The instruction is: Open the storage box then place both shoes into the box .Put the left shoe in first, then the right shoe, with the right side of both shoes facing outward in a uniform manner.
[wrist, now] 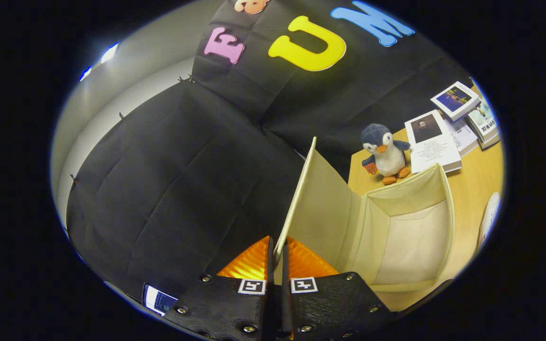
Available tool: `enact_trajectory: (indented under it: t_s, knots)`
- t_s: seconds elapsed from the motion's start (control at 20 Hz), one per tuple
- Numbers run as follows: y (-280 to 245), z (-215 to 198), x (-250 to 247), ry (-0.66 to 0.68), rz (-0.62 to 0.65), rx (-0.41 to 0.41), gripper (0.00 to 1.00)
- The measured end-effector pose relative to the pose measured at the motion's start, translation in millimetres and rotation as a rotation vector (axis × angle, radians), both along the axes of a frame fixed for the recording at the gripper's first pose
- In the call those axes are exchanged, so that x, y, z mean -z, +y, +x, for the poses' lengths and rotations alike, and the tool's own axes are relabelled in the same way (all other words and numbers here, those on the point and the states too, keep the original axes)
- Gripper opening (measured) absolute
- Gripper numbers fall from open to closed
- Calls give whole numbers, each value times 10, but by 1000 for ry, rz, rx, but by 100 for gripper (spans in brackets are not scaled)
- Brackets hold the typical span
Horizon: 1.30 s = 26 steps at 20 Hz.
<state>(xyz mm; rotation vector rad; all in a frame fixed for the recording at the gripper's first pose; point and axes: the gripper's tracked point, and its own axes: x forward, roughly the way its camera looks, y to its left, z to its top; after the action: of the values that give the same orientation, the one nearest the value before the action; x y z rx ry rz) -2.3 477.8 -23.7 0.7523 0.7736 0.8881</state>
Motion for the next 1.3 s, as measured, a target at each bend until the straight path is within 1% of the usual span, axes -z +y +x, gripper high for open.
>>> enact_trajectory:
  t_s: [0.25,0.35,0.4,0.45,0.5,0.55,0.6,0.65,0.7,0.8,1.0,1.3]
  knots:
    - [339,-66,6,-39,-46,-57,5]
    - [438,-97,-8,-47,-50,-97,5]
    - [533,-81,18,-68,-60,-105,22]
    - [570,-69,-14,-97,-72,-113,27]
    - [602,-73,-31,-129,-81,-120,47]
    - [603,-56,-57,-161,-92,-121,60]
    - [575,-36,-63,-189,-109,-119,82]
    - [547,-12,-43,-213,-124,-119,92]
    - [496,6,-37,-232,-135,-111,96]
    - [372,69,-28,-263,-156,-94,96]
    - [-4,229,40,-329,-242,-35,96]
    - [-669,434,94,-365,-318,63,96]
